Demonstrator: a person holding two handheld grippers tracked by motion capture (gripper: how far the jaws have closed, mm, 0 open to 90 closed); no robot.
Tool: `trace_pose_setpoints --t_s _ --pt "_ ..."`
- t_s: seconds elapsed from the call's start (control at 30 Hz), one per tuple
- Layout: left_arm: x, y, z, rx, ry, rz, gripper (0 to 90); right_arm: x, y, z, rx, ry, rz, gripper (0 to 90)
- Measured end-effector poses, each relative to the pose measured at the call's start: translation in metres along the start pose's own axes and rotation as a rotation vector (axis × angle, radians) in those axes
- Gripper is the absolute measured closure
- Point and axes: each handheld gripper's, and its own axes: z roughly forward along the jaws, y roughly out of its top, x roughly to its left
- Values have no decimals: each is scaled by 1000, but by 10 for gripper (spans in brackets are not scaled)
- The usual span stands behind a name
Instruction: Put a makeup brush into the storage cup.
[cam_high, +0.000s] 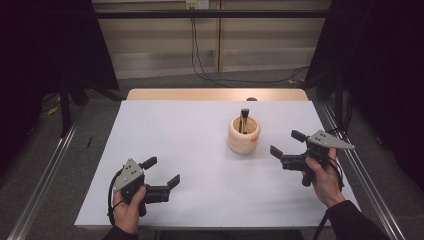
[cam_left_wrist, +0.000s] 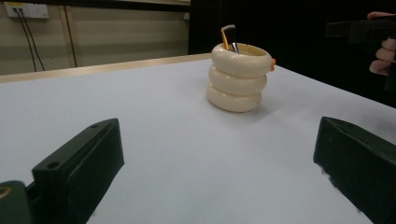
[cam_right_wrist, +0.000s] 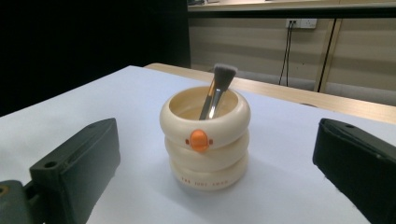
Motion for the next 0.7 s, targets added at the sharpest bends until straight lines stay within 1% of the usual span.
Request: trace_pose_setpoints --t_s 0.07,0.1,0.13,0.2,0.23,0.33,0.37,0.43,0.47,0.5,0.57,0.63,0.67,0.7 --pt "0 0 0 1 -2 3 15 0 -2 -3 6 5 -10 10" --pt "0 0 0 4 3 8 15 1 -4 -5 3 -3 0 10" --pt "-1 0 -1 3 3 8 15 0 -5 -6 1 -6 -8 11" --pt "-1 1 -1 2 1 7 15 2 -8 -11 2 -5 1 11" --pt "-1 1 -1 1 3 8 15 2 -9 -13 3 -4 -5 11" --pt "0 0 -1 1 -2 2 15 2 -12 -20 1 -14 6 11" --pt "-1 1 -1 2 2 6 15 2 -13 -23 0 -22 10 11" --pt "-2 0 -1 -5 -7 0 15 0 -15 -28 0 -16 13 10" --pt "-2 0 -1 -1 1 2 15 0 -16 -30 -5 -23 20 11" --pt "-2 0 -1 -1 3 2 15 -2 -18 -33 2 -19 12 12" --pt "-2 0 -2 -4 3 -1 15 -3 -21 -38 -3 -25 23 12" --pt "-2 1 -3 -4 6 4 15 -3 -23 -42 -7 -27 19 11" --pt "-2 1 -4 -1 10 14 15 -3 -24 -45 -6 -32 23 11" --pt "-3 1 -3 0 11 11 17 -3 -25 -49 -11 -31 19 11"
